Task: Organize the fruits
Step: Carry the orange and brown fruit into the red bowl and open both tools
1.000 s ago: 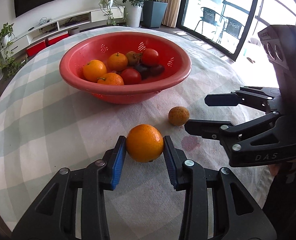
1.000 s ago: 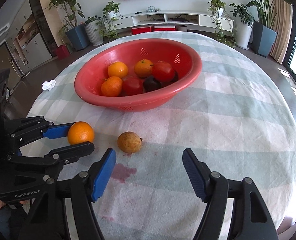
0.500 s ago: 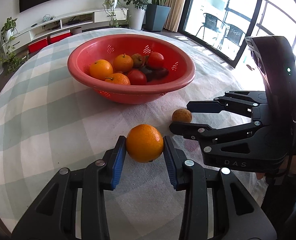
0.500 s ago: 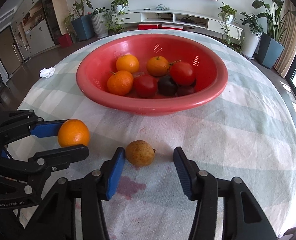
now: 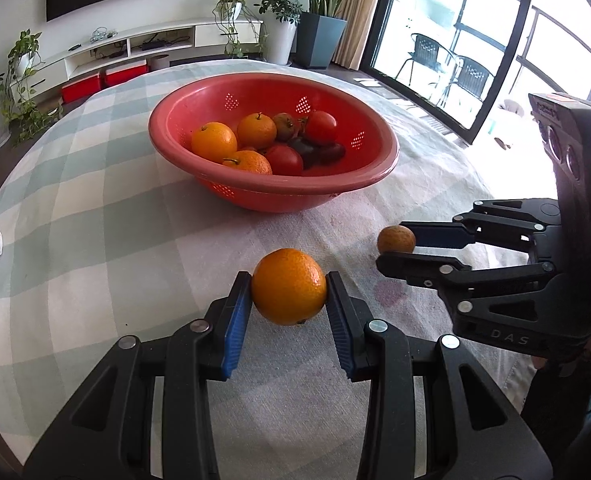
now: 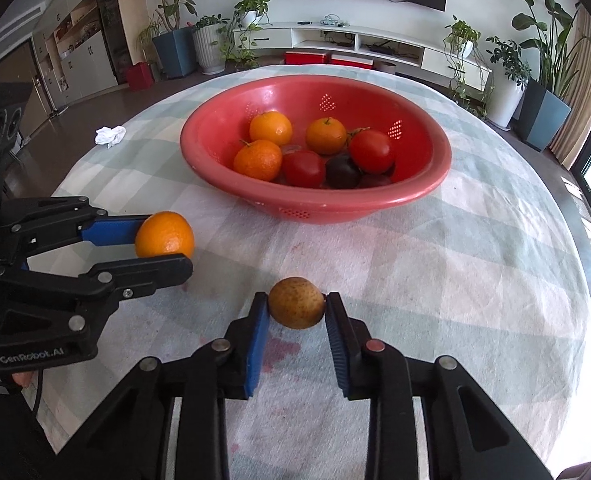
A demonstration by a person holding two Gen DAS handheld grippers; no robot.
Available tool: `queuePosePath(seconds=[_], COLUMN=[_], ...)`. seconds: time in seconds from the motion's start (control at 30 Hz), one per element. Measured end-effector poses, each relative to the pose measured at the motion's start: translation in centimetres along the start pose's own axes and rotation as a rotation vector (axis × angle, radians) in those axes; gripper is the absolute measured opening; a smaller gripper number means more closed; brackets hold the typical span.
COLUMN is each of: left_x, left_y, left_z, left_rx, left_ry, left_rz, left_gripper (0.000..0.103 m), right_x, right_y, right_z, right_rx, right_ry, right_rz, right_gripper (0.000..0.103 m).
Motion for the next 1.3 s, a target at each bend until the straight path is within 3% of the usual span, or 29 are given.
queuePosePath(seconds=[0.17, 0.37, 0.6, 0.8, 1.03, 1.3], left_x=[-0.3, -1.1, -0.9, 0.3, 0.9, 0.6], left_y=[-0.8, -3.5, -8.6, -11.3, -11.0, -10.7], left_z=[-1.4, -3.3, -3.4, -0.2, 3.2, 5.4], left_rx=[0.036, 0.090, 0.126, 0.086, 0.025, 0.007], left_ry=[0.007, 0.008, -0.022, -0.042, -0.049, -0.067], left_rz=[-0.017, -0.041, 0.006, 0.070, 0.102, 0.118], left_gripper=[0.035, 0.035, 0.035, 0.035, 0.035, 0.035], right_x=[1.7, 5.4, 4.6, 3.3, 3.2, 3.6], right_y=[-0.1, -3.2, -8.4, -10.3, -9.4, -9.2], right_z=[-3.2, -7.2, -8.5, -4.8, -0.8, 1.5], right_rx=[0.059, 0.170, 0.241, 0.169, 0.060, -0.001], right_ry=[-0.018, 0.002, 0.004, -0.019, -0.016, 0.003], right_rz=[0.068, 0.152, 0.079, 0.033, 0.003, -0.020], right_gripper=[0.031, 0.031, 0.031, 0.031, 0.031, 0.031])
Point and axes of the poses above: each gripper's, at about its wrist camera, not at the fingertips, and z roughly the way its jaws point, x to its right, y to its underside, the point moved 4 cm from there along z, roughly the way its jaws point, and after that the axes turned 9 degrees about -y, right-handed, at the moved point
